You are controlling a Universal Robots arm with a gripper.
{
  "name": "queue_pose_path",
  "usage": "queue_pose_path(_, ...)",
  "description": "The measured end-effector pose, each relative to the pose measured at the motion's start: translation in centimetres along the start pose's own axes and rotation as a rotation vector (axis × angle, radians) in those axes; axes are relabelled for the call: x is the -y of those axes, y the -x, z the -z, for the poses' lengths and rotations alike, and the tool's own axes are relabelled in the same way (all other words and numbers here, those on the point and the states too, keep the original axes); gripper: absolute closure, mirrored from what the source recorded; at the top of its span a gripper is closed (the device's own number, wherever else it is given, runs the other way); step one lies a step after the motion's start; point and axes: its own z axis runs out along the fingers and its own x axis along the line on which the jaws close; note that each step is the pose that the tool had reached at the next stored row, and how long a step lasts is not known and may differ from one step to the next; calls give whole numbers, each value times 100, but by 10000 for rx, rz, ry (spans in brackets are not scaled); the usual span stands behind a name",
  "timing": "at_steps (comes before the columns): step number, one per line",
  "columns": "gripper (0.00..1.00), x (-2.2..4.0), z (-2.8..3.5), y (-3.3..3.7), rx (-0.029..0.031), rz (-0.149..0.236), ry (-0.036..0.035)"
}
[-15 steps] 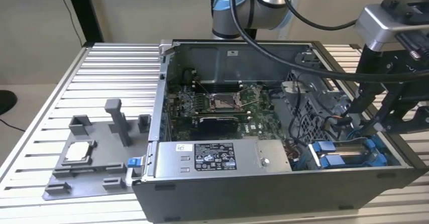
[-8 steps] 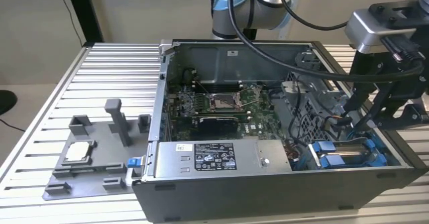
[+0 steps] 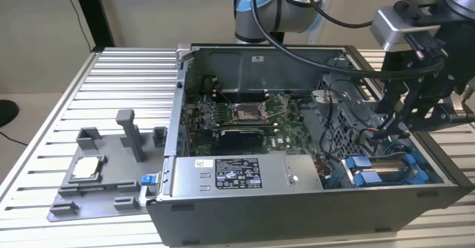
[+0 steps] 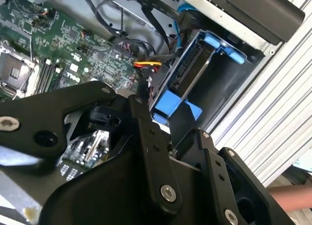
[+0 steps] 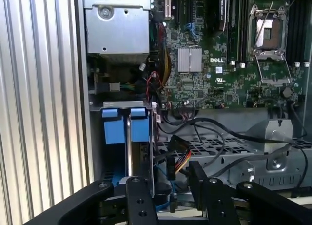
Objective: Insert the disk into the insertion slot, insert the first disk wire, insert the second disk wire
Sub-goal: 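Insert the first disk wire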
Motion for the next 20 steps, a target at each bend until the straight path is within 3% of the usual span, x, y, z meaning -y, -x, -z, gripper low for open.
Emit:
queue_pose_path(3,0,8,-17,51,9,23,-165)
queue_pose_path(5,0,15,-35,52,-7,32,-236)
queue_pose_path(6,0,19,-43,52,-35,38,-259)
queue_pose_path(9,0,26,-72,53,-199,53,-285)
queue_pose_path(10,0,28,-87,54,-222,56,-288)
queue_pose_path(16,0,24,-198,51,-261,65,-327)
queue_pose_path(18,0,22,-225,48,-259,72,-390)
queue_pose_path(20,0,19,-246,45,-255,86,-509)
